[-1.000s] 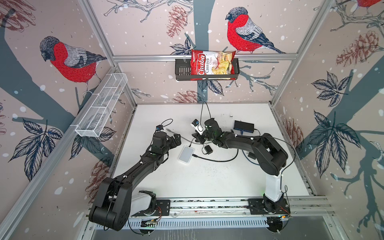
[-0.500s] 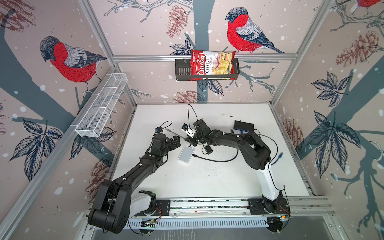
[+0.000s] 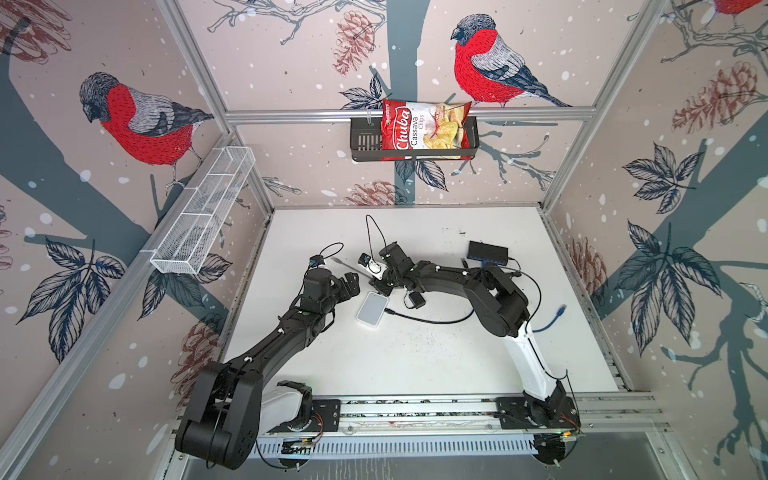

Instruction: Insert the plug into the switch port

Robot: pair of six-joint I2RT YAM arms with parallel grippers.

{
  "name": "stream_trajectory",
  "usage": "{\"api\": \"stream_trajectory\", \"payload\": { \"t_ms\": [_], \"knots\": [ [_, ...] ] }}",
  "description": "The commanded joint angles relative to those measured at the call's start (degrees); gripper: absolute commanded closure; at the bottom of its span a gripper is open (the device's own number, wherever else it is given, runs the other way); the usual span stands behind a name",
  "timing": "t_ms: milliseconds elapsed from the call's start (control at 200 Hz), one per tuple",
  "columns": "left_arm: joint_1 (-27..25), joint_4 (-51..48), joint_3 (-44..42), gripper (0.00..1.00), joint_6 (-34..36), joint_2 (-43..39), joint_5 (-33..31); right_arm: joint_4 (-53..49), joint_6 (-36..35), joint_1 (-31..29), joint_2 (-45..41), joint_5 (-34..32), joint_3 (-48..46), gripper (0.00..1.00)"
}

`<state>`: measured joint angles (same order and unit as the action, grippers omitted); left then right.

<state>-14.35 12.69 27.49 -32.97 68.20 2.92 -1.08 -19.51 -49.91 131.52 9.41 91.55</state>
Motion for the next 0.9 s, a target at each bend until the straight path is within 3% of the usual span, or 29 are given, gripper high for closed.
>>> {"api": "stream_trajectory", "payload": {
  "t_ms": [0, 395, 620, 895],
  "knots": [
    [0.16, 0.49, -0.17, 0.03, 0.25, -0.11, -0.02, -1.09, -1.32, -0.35, 0.81, -1.53, 0.87, 0.72],
    [0.29, 0.84, -0.59, 0.03, 0.28, 0.1, 0.16, 0.91, -4.18, -0.35, 1.59, -4.36, 0.58, 0.95],
    [0.37, 0.89, -0.78, 0.03, 0.2, 0.12, 0.29, 5.76, -5.97, -0.1, -0.06, -8.85, -1.34, 0.96],
    [0.46, 0.87, -0.86, 0.03, 0.21, 0.03, 0.38, 14.36, -2.62, 0.95, -2.95, -14.78, -3.42, 0.97]
  ]
}}
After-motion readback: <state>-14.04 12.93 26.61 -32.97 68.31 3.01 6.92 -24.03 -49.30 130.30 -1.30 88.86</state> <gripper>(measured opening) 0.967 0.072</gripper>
